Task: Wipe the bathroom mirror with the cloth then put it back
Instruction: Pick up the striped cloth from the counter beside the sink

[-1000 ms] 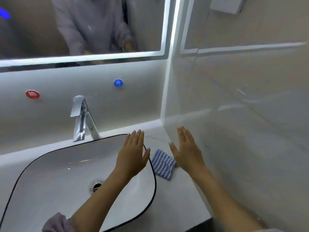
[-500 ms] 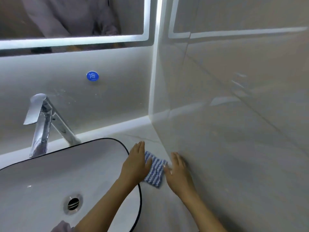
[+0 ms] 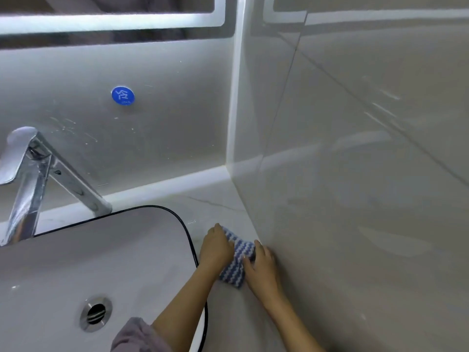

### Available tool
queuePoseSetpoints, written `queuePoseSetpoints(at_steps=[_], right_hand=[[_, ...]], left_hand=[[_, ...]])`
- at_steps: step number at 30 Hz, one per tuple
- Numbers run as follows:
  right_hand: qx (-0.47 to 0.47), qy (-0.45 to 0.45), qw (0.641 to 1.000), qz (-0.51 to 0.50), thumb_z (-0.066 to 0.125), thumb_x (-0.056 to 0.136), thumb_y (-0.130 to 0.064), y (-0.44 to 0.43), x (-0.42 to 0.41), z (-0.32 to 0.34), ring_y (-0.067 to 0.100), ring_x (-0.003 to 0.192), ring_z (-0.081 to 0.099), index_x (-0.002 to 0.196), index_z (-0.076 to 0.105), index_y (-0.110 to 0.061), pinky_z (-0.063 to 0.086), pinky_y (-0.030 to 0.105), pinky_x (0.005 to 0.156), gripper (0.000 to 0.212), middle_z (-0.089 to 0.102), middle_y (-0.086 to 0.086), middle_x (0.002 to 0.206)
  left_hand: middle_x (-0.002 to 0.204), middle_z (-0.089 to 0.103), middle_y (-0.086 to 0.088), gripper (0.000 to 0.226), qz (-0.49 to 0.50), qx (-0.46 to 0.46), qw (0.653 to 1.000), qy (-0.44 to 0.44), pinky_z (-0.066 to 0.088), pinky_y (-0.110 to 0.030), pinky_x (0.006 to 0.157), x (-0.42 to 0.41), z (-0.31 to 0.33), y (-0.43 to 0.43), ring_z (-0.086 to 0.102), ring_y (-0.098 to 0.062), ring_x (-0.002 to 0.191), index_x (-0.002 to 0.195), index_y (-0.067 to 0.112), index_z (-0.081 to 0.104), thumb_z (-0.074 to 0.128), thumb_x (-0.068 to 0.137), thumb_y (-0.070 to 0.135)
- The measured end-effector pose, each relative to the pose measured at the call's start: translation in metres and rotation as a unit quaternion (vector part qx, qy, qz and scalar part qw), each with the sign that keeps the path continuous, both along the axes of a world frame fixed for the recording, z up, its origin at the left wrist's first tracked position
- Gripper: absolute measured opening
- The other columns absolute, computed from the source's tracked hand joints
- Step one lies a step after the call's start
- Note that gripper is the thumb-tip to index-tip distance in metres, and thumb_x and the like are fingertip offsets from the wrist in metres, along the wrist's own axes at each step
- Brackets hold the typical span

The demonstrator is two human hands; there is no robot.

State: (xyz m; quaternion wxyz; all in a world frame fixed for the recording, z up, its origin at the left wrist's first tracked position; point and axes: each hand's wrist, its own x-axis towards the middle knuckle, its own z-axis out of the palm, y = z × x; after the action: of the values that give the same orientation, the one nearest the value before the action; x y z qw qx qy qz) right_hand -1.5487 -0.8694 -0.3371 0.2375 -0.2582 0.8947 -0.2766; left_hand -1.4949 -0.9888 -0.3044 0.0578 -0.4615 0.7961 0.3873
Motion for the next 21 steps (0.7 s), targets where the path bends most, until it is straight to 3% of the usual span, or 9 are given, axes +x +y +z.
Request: queuePoseSetpoints(at_steps=[6, 11, 15, 21], right_hand=[[0.01, 0.006, 0.999, -0.036, 0.057, 0.09, -0.029, -0.006, -0.004, -0.012, 0.025, 0.123, 0.046, 0.139, 0.041, -0.008, 0.035, 0.026, 0.099, 0.056, 0.047, 0.012, 0.135], [0.0, -0.027, 0.998, -0.052, 0.061, 0.088, -0.032, -0.016, -0.004, -0.018, 0.026, 0.121, 0.047, 0.139, 0.04, -0.009, 0.037, 0.026, 0.095, 0.06, 0.045, 0.012, 0.134], [-0.015, -0.049, 0.997, -0.066, 0.065, 0.083, -0.028, -0.025, -0.006, -0.021, 0.027, 0.108, 0.053, 0.12, 0.055, -0.01, 0.037, 0.023, 0.077, 0.042, 0.054, 0.012, 0.115], [-0.034, -0.07, 0.995, -0.061, 0.064, 0.082, -0.022, -0.028, -0.006, -0.02, 0.019, 0.092, 0.052, 0.104, 0.058, -0.013, 0.037, 0.023, 0.072, 0.025, 0.053, 0.007, 0.107]], left_hand=[[0.134, 0.045, -0.019, 0.044, 0.055, 0.045, 0.995, -0.067, 0.043, -0.039, 0.097, -0.008, -0.019, -0.003, 0.048, -0.033, 0.119, 0.13, 0.001, 0.037, 0.049, 0.09, 0.016], [0.133, 0.043, -0.017, 0.043, 0.113, 0.072, 0.983, -0.124, 0.046, -0.036, 0.091, -0.012, -0.022, -0.015, 0.045, -0.031, 0.12, 0.126, 0.005, 0.041, 0.055, 0.087, 0.016], [0.131, 0.045, -0.016, 0.038, 0.121, 0.093, 0.978, -0.141, 0.047, -0.035, 0.091, -0.013, -0.027, -0.016, 0.047, -0.03, 0.119, 0.123, 0.006, 0.044, 0.053, 0.087, 0.015], [0.136, 0.037, -0.015, 0.04, 0.129, 0.086, 0.973, -0.171, 0.044, -0.034, 0.094, -0.013, -0.029, -0.015, 0.041, -0.029, 0.123, 0.128, 0.009, 0.044, 0.052, 0.09, 0.018]])
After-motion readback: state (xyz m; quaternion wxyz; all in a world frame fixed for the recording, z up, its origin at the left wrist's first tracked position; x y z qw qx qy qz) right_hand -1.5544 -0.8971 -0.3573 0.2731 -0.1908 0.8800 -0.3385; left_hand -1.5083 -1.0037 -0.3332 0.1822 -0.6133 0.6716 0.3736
